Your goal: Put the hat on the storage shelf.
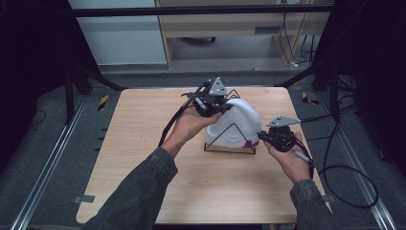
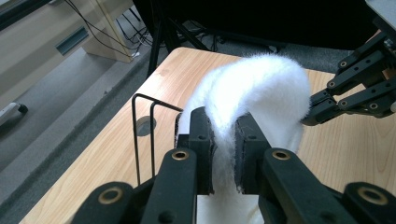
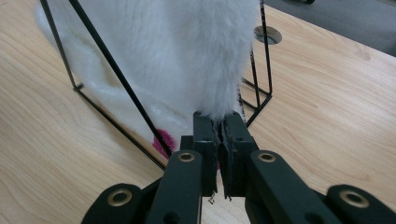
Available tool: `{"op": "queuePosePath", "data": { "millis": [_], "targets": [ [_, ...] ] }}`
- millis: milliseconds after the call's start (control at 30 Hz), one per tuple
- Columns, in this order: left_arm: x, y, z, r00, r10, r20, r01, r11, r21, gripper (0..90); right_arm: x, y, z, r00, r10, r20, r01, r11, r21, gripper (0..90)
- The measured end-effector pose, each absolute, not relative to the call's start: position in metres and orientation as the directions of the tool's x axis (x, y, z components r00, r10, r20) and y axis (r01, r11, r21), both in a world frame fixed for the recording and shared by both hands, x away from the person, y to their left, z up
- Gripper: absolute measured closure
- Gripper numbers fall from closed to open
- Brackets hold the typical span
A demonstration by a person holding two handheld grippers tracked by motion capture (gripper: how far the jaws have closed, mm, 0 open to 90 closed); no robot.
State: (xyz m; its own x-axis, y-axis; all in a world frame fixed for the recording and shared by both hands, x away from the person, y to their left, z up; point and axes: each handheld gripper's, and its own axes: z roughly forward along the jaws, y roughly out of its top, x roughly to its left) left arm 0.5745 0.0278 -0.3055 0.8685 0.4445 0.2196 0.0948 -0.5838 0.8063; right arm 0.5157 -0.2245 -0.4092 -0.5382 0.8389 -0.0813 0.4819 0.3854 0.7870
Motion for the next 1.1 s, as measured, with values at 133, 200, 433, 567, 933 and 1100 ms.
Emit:
{"op": "queuePosePath", "data": {
  "millis": [133,200,433,567,933,1100],
  "targets": [
    [0.574,0.028,-0.307,0.869,0.445,0.215,0.101,-0.585,0.804,79.5,0.515,-0.224,-0.411,-0.541,0.838,-0.078,0.485,0.386,0.785,86.2],
    [0.574,0.028,-0.309,0.871,0.442,0.213,0.102,-0.587,0.803,79.5,0.515,-0.224,-0.412,-0.539,0.839,-0.072,0.489,0.382,0.784,86.1],
    [0.574,0.028,-0.312,0.872,0.44,0.213,0.104,-0.593,0.799,79.3,0.516,-0.224,-0.416,-0.54,0.838,-0.07,0.495,0.384,0.779,85.8],
    [0.574,0.029,-0.314,0.873,0.441,0.21,0.108,-0.594,0.797,79.2,0.515,-0.224,-0.417,-0.539,0.84,-0.067,0.5,0.383,0.776,85.8],
    [0.574,0.03,-0.319,0.873,0.443,0.203,0.117,-0.595,0.795,78.9,0.515,-0.224,-0.42,-0.544,0.836,-0.068,0.506,0.391,0.769,85.7],
    [0.574,0.031,-0.32,0.873,0.446,0.199,0.124,-0.597,0.793,78.8,0.515,-0.223,-0.421,-0.543,0.837,-0.063,0.51,0.388,0.768,85.5]
  ]
}}
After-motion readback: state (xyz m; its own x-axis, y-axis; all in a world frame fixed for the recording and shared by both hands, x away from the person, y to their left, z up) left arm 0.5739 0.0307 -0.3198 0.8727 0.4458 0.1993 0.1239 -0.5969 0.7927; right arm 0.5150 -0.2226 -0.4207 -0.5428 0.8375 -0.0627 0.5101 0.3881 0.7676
